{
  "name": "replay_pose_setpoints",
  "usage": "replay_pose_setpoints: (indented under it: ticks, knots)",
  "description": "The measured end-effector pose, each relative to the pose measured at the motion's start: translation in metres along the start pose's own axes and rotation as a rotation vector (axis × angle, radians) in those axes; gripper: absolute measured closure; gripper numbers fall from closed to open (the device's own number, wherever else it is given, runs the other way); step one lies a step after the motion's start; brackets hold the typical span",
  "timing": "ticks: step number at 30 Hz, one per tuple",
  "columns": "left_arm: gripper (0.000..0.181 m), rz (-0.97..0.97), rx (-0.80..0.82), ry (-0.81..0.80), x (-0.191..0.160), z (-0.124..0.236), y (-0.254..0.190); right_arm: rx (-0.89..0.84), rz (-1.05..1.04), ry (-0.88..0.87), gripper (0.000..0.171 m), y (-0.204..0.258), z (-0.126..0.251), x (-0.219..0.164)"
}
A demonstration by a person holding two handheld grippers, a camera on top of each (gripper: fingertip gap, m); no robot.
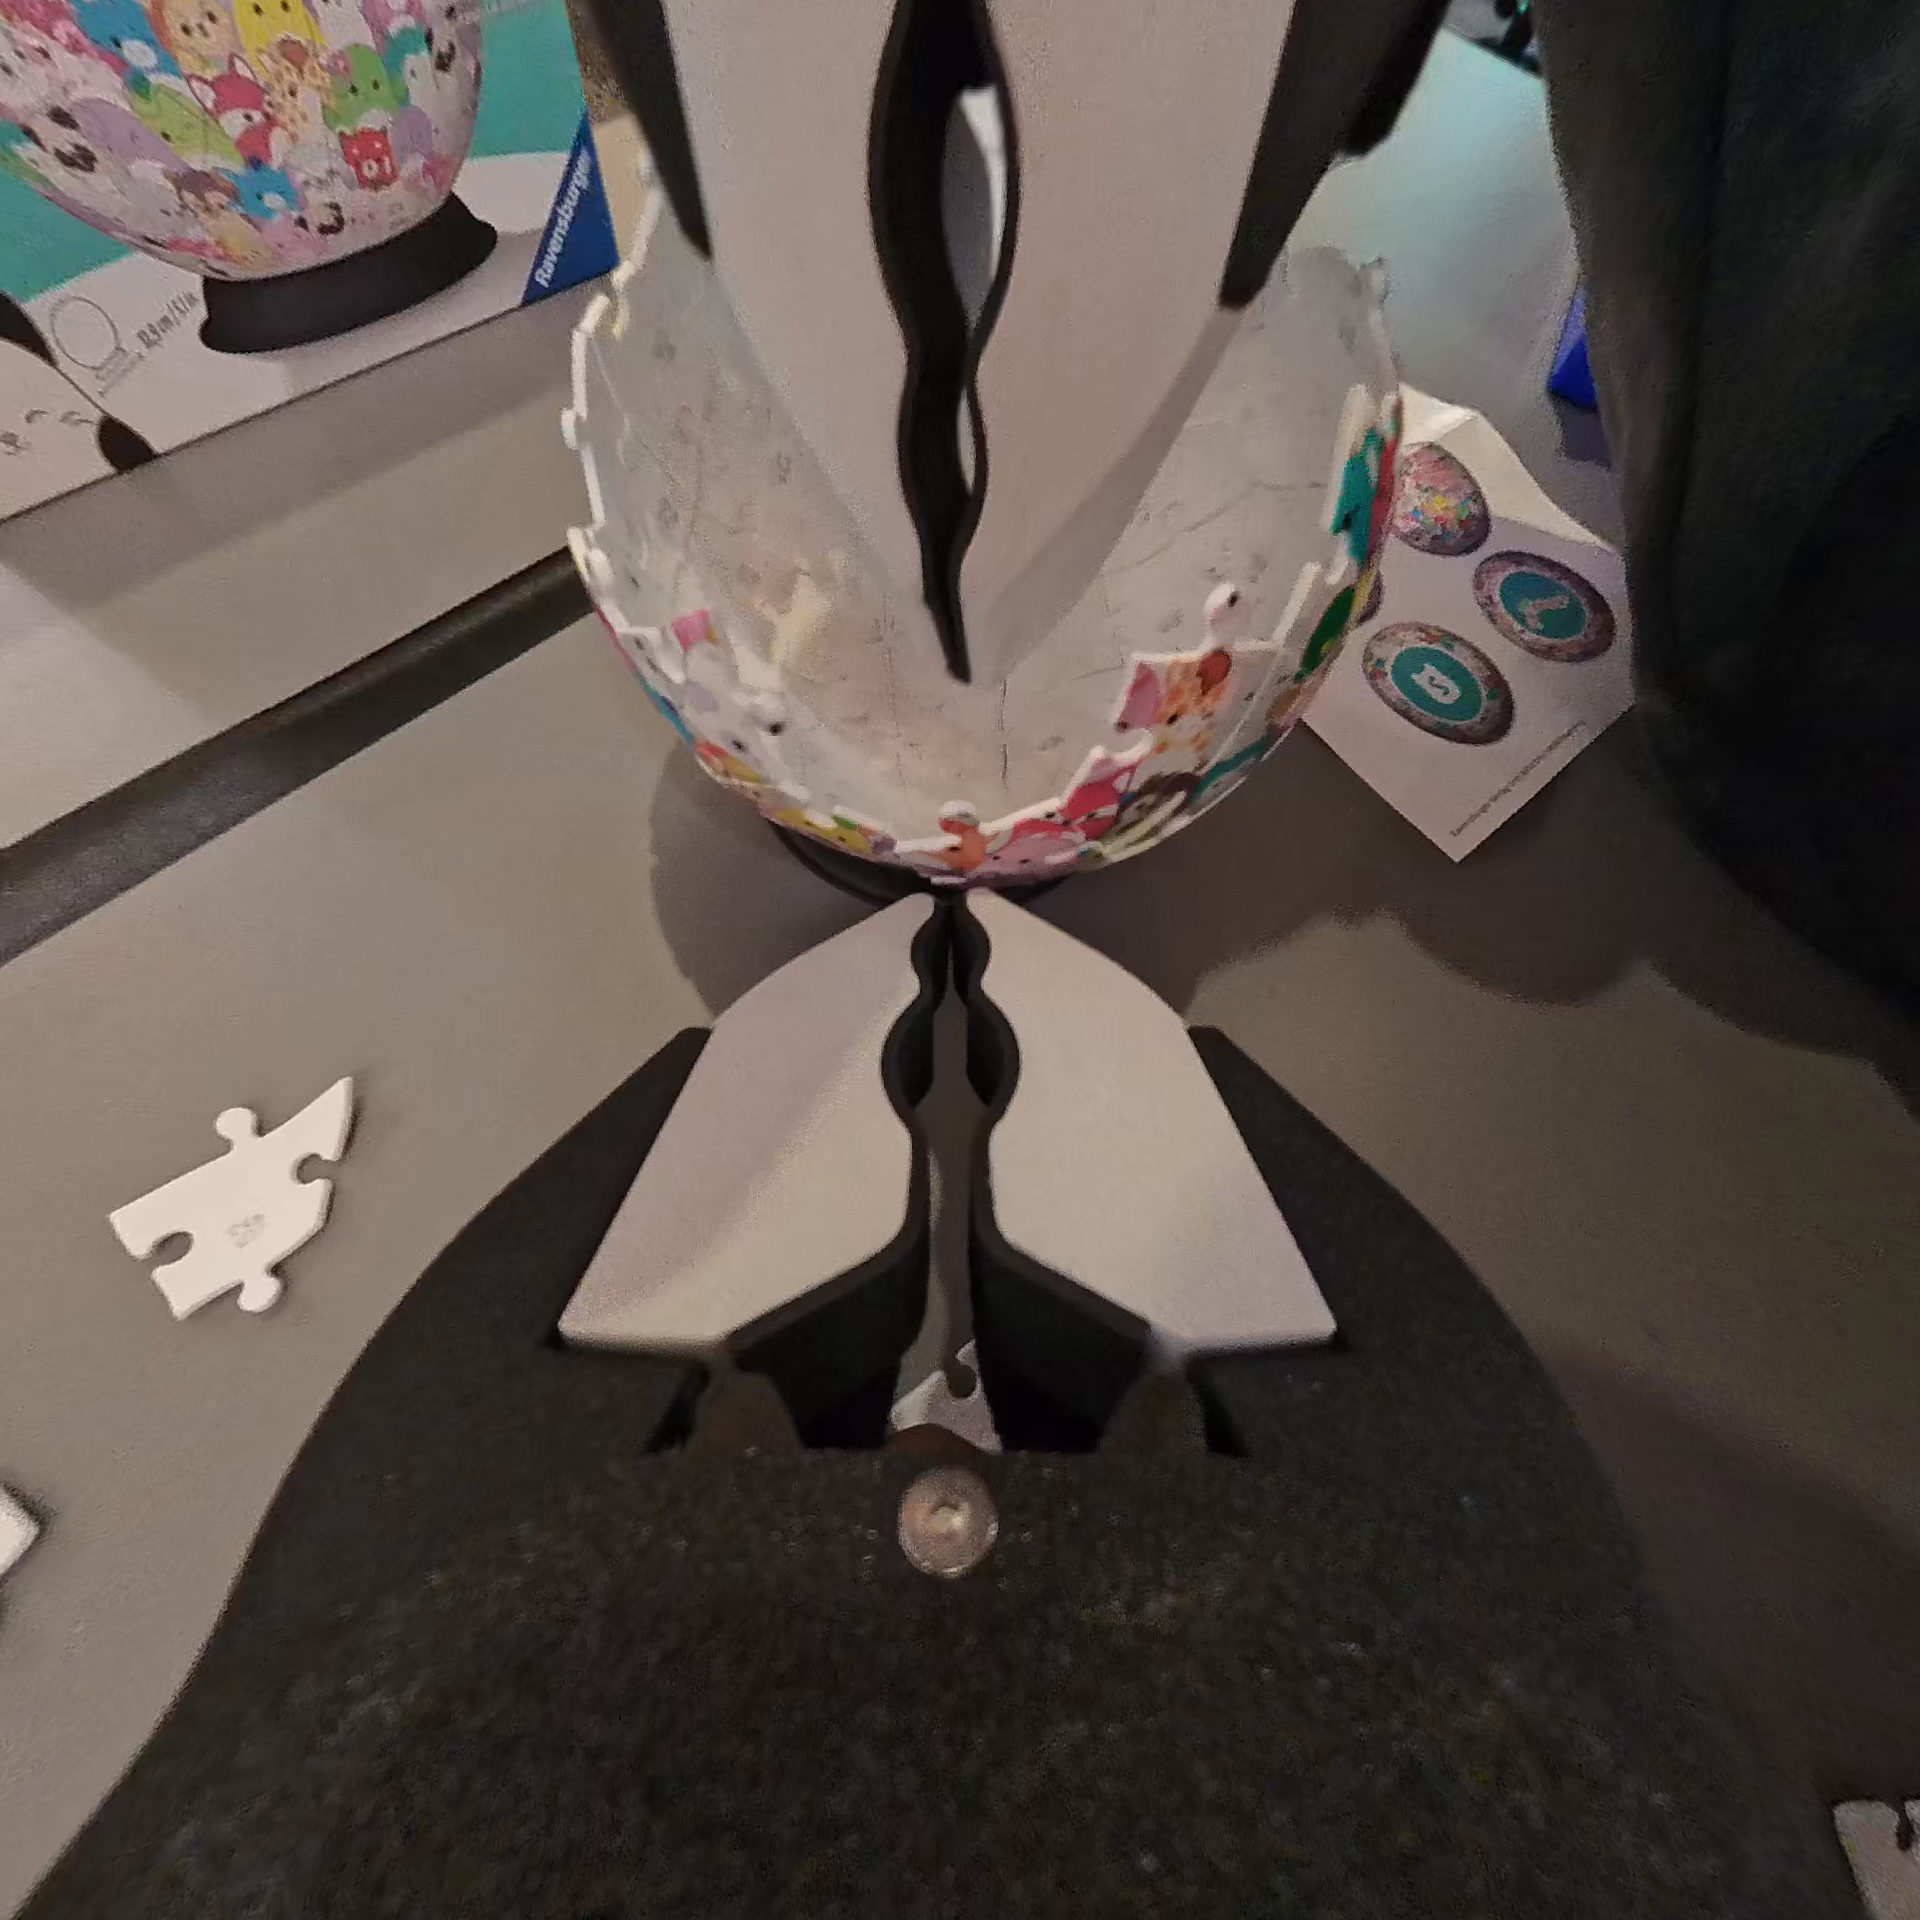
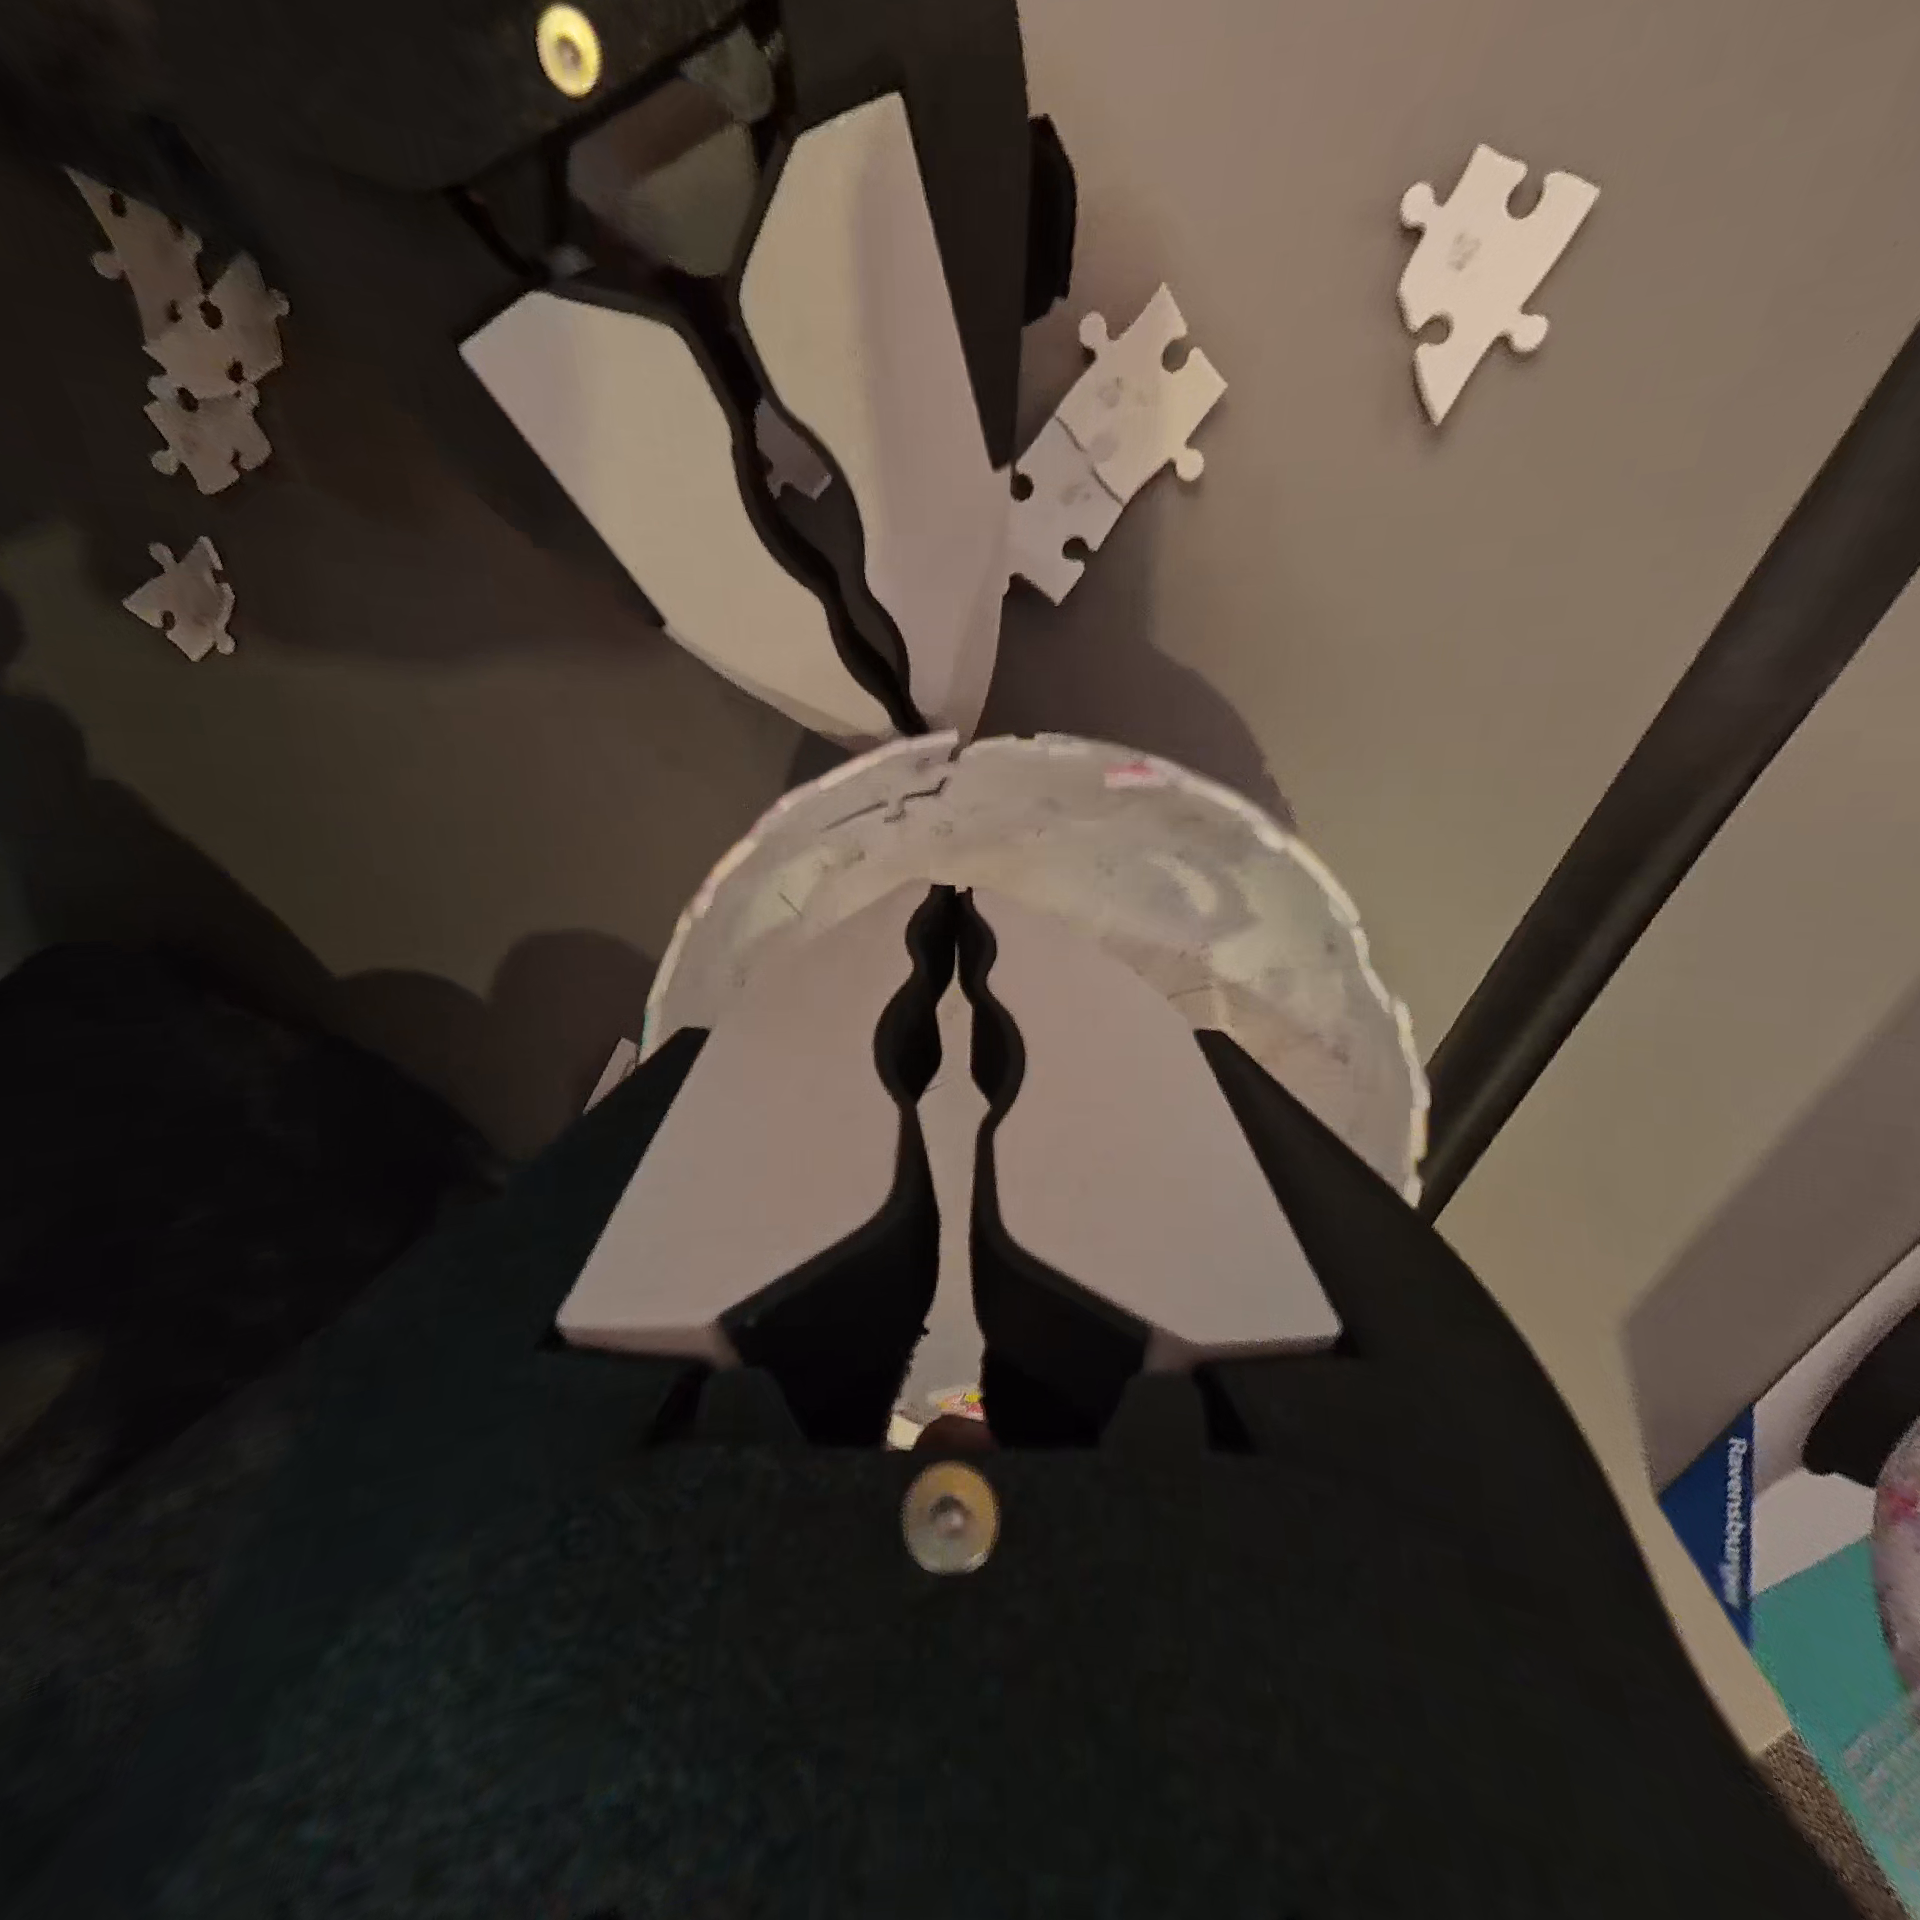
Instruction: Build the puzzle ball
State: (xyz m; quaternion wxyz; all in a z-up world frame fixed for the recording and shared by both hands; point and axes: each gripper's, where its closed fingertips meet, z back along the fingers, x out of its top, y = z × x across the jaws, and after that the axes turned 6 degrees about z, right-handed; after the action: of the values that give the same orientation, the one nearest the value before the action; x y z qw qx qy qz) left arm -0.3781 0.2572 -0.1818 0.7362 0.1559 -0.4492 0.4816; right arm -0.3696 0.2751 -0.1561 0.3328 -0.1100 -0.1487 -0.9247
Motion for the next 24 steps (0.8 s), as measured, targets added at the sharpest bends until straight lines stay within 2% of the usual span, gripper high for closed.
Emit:
replay_pose_setpoints:
  ticks: [3,7,10,24]
  knots:
    - [0.181,0.010,0.000,-0.008,0.003,0.001,0.000,0.048,-0.016,0.001,0.171,0.002,-0.004,0.009]
    - [0.181,0.021,-0.011,-0.010,0.003,0.001,0.000,0.093,-0.045,0.081,0.171,0.006,-0.017,-0.003]
    - [0.181,0.028,-0.018,0.000,0.001,-0.001,-0.001,0.120,-0.050,0.073,0.171,0.007,-0.022,0.001]
    - [0.181,0.029,-0.015,0.005,0.002,-0.005,0.001,0.108,-0.059,0.077,0.171,0.003,-0.024,-0.007]
